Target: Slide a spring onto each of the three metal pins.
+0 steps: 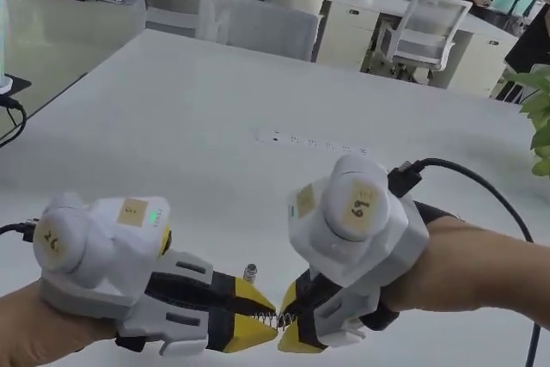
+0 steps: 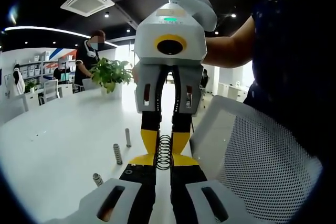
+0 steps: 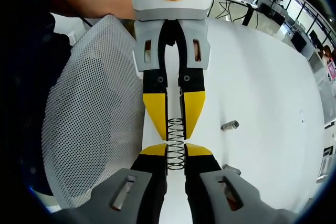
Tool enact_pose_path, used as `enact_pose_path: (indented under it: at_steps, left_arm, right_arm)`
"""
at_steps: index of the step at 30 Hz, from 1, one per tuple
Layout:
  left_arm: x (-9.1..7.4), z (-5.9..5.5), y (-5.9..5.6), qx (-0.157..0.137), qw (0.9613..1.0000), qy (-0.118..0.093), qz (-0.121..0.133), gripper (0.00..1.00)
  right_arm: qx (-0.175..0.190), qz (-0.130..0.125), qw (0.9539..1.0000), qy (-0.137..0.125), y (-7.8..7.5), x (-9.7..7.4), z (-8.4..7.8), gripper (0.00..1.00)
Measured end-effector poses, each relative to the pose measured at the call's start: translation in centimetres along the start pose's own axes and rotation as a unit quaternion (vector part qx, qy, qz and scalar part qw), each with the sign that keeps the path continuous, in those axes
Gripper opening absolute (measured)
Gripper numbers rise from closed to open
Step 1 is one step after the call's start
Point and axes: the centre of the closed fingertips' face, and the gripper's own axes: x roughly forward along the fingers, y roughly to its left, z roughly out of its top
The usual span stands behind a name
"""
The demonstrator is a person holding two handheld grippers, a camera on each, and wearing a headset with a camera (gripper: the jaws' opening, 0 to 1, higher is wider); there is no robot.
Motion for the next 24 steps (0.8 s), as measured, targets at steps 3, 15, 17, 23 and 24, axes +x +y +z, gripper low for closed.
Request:
enact_pose_path:
  at_steps: [3,15,17,23,24]
  left_arm:
    - [0.02,-0.06,-0.01,0.001,1.0000,0.001,0.000,0.02]
    - [-0.14,0.14,0.44,0.005,0.9999,-0.004,0.008,0.03]
    - [-0.16,0.13,0.48,0.009,0.9999,-0.003,0.009,0.03]
    - [-0.17,0.06,0.37,0.012,0.9999,0.001,0.006,0.03]
    - [-0.15,0.01,0.33,0.013,0.9999,0.002,0.005,0.03]
  right_arm:
    - [0.001,0.000,1.0000,-0.001,0.00,0.03,-0.01,0.09]
    - [0.008,-0.007,0.9999,-0.002,-0.59,-0.27,0.30,0.08]
    - [0.009,-0.006,0.9999,-0.003,-0.59,-0.34,0.35,0.08]
    - [0.009,-0.006,0.9999,-0.003,-0.53,-0.41,0.35,0.08]
    - [0.009,-0.005,0.9999,-0.003,-0.50,-0.43,0.35,0.08]
